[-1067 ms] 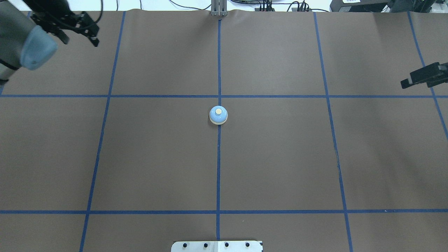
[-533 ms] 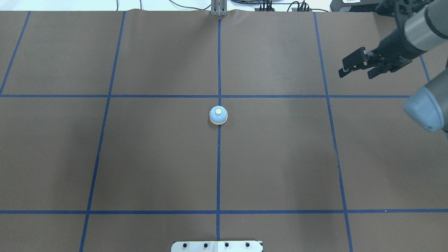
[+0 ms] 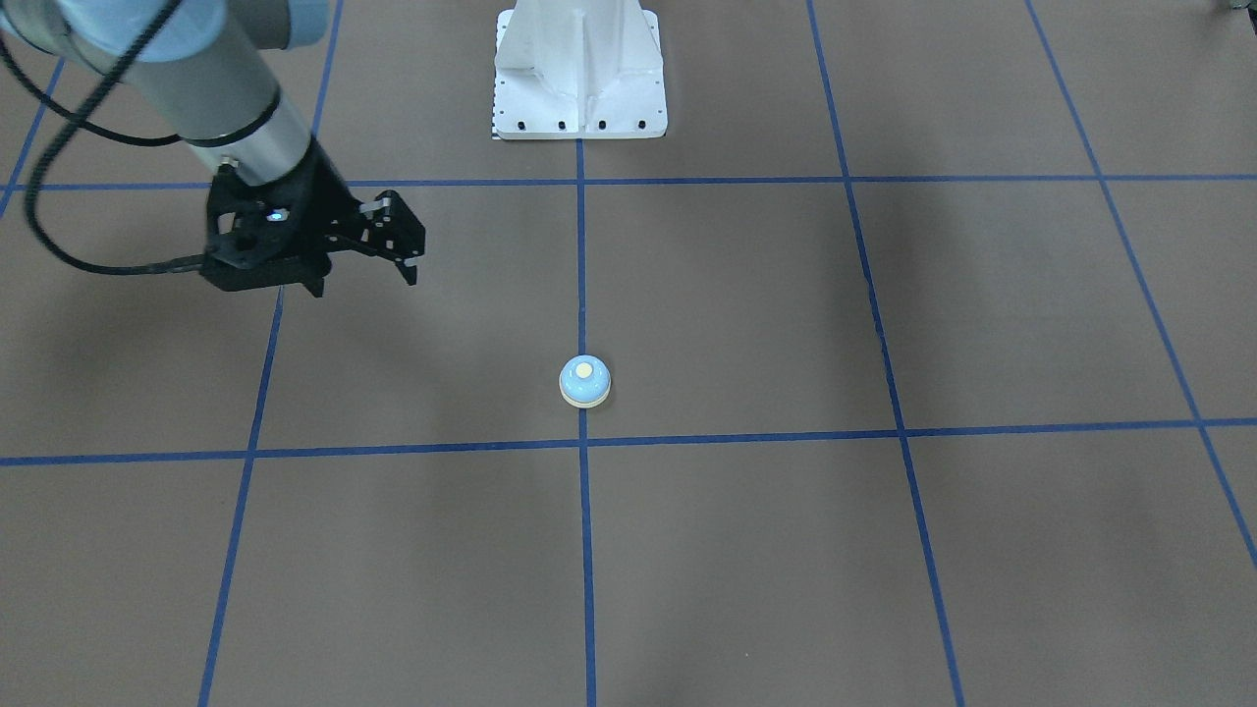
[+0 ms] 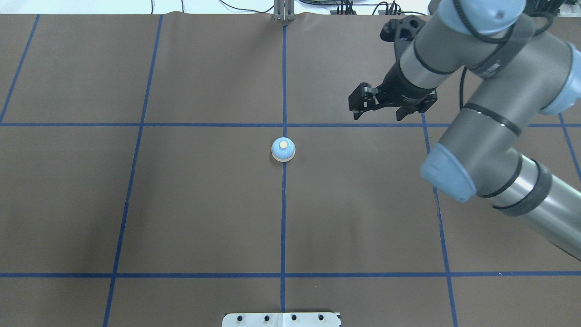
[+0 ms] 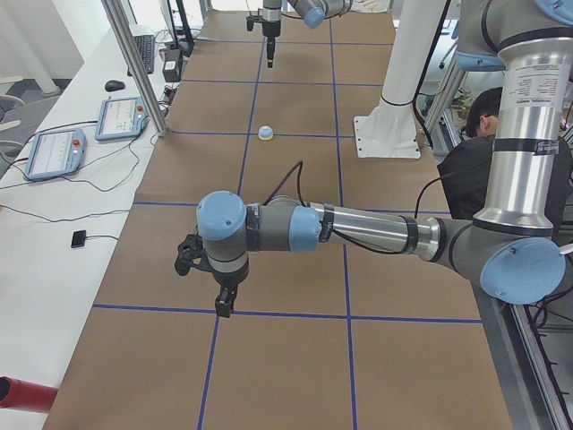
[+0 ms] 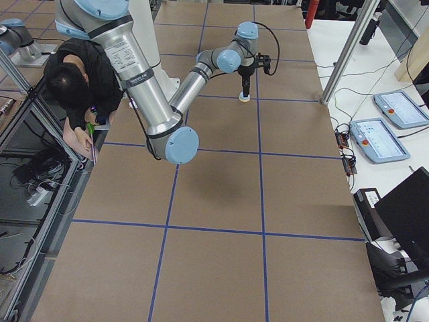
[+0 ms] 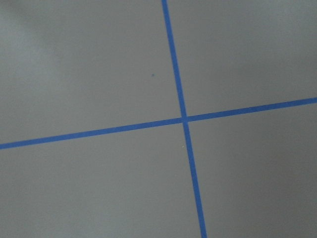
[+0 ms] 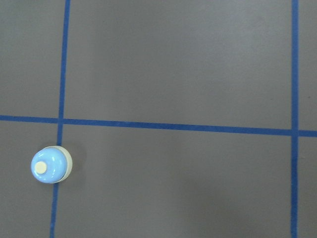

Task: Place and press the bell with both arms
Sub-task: 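Move the right gripper over the bell's top button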

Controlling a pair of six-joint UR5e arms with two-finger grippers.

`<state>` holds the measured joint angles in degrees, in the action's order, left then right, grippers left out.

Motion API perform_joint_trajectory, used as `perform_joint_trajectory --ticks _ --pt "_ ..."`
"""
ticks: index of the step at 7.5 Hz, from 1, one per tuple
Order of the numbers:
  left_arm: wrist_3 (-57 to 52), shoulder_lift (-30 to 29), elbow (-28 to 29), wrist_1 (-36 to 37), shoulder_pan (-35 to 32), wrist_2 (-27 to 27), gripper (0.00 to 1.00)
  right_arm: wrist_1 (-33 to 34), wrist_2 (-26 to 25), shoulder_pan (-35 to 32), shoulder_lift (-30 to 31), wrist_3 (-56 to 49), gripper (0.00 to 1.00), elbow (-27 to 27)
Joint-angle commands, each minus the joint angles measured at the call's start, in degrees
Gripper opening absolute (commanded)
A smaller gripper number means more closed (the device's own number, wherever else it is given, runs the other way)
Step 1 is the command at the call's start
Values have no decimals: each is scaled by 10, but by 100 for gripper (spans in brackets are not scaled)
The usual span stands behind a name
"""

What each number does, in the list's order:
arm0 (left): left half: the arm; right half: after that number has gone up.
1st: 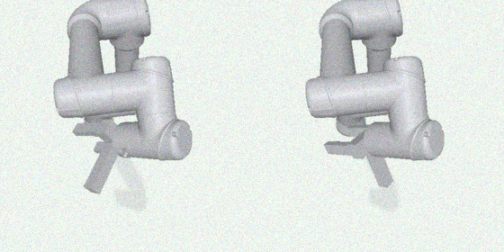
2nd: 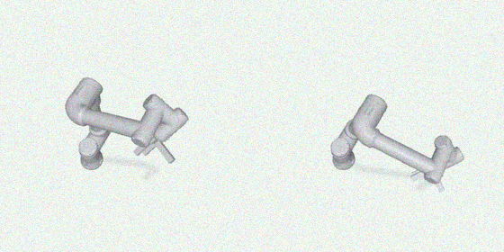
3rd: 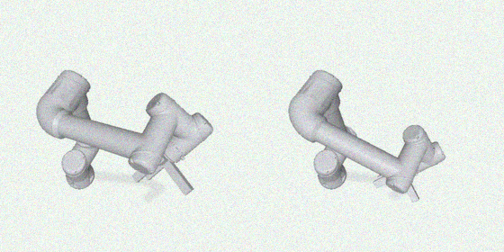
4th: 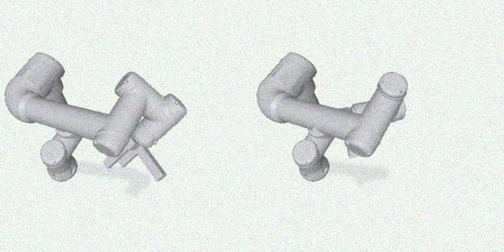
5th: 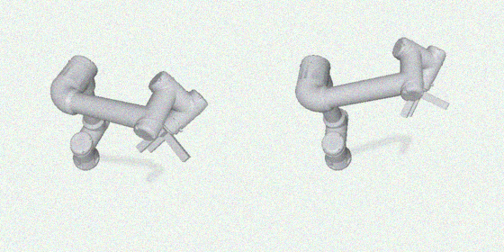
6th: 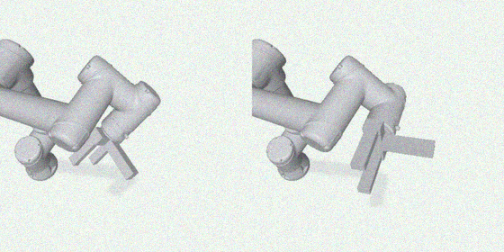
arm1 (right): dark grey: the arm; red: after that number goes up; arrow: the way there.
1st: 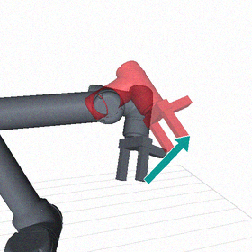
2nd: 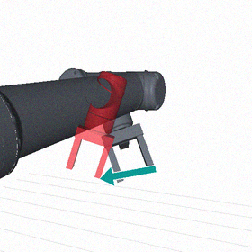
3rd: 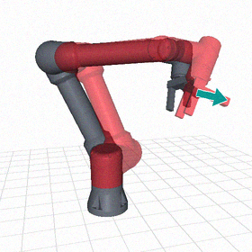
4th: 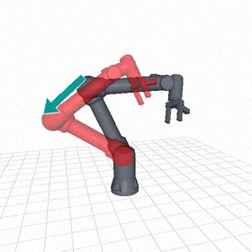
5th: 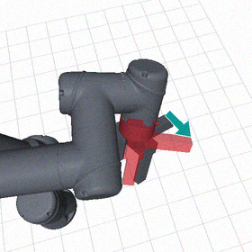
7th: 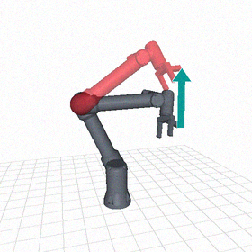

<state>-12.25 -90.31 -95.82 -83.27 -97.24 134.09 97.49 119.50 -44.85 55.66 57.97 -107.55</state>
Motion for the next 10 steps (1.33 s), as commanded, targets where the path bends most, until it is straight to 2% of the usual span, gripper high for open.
perform_joint_trajectory --ticks 1,2,3,4,5,6,10 --pt "2 69 -6 -48 -20 2 100 1 -63 71 -99 56 100 102" --pt "3 70 -6 -52 -20 5 100 -3 -91 93 -134 64 100 153" --pt "3 71 -7 -52 -20 5 100 -4 -109 110 -166 61 91 202" --pt "3 71 -7 -52 -20 6 100 -12 -117 114 -190 60 51 244" --pt "3 71 -7 -52 -20 6 100 -53 -118 118 -194 59 8 280" --pt "3 71 -7 -52 -20 6 100 -87 -118 117 -194 59 0 304" --pt "3 71 -7 -53 -20 6 100 -92 -118 118 -211 56 0 341"
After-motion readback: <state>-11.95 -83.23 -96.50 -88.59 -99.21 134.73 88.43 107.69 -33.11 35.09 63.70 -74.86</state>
